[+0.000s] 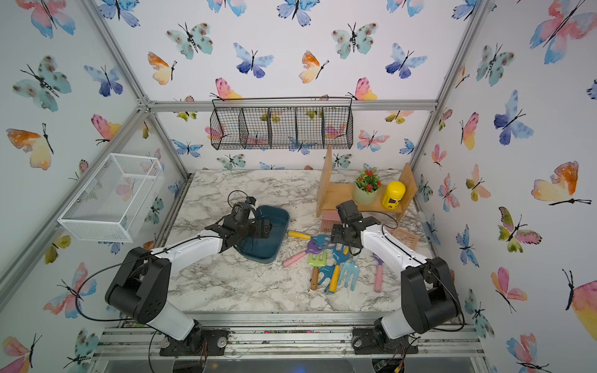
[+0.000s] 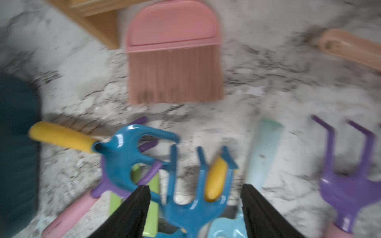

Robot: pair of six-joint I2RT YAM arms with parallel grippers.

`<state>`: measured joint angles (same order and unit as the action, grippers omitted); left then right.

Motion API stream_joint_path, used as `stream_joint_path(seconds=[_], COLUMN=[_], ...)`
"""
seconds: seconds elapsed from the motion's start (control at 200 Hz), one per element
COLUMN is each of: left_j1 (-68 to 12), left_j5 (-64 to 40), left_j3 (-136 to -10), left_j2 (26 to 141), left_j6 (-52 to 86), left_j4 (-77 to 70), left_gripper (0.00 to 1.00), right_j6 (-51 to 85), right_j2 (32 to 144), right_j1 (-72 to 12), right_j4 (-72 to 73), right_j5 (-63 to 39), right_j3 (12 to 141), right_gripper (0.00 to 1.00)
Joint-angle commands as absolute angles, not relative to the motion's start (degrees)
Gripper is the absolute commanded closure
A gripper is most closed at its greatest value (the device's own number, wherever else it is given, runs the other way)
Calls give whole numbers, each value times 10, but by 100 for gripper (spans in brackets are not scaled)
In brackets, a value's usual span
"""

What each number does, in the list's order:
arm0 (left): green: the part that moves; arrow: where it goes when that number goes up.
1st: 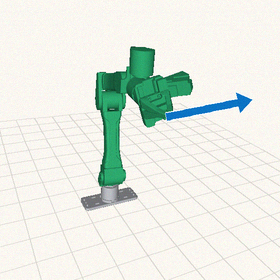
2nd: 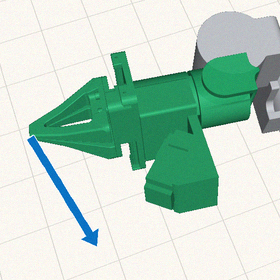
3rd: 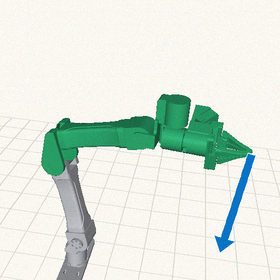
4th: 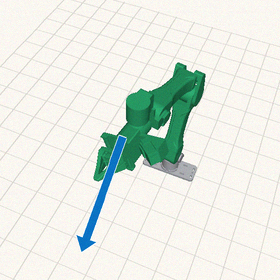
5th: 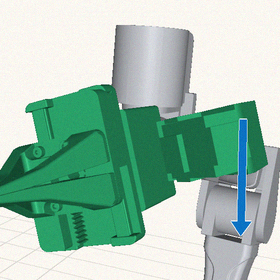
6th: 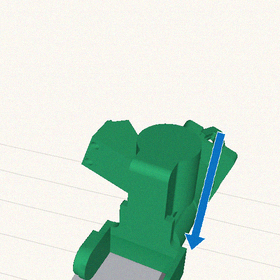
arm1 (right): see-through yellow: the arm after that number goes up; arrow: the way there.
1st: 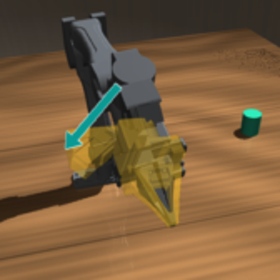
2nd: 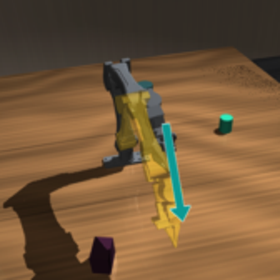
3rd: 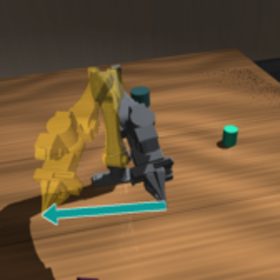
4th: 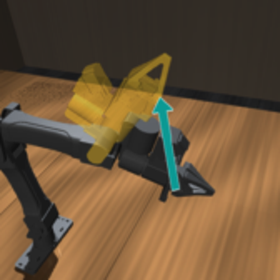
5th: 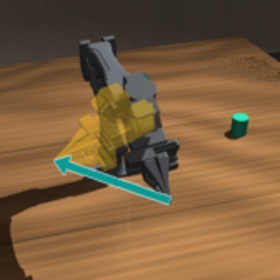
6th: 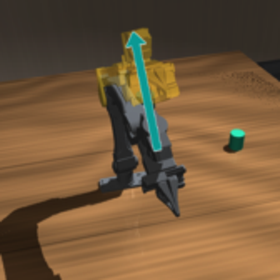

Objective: Put the rake into the storage box
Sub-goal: Pick up the rake at the center of the board.

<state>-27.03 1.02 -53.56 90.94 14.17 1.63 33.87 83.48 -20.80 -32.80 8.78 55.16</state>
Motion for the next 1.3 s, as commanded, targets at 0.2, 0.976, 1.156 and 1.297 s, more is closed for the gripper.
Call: stream_joint_path(seconds=[0.2,0.976,1.156,1.297], left_j1=[-273,-274,-274,-274], left_j5=[-2,-2,0,-2], left_j3=[-538,-534,-536,-538], left_j2=[924,924,924,926], left_j6=[139,139,138,138], left_j4=[11,10,10,11], left_gripper=[5,5,5,5], right_j6=[392,489,476,462], right_j2=[758,729,751,767], right_j1=[-158,-92,-91,-91], right_j4=[-432,-385,-353,-355], right_j5=[140,45,39,53], right_j3=[449,334,325,335], right_gripper=[21,21,40,75])
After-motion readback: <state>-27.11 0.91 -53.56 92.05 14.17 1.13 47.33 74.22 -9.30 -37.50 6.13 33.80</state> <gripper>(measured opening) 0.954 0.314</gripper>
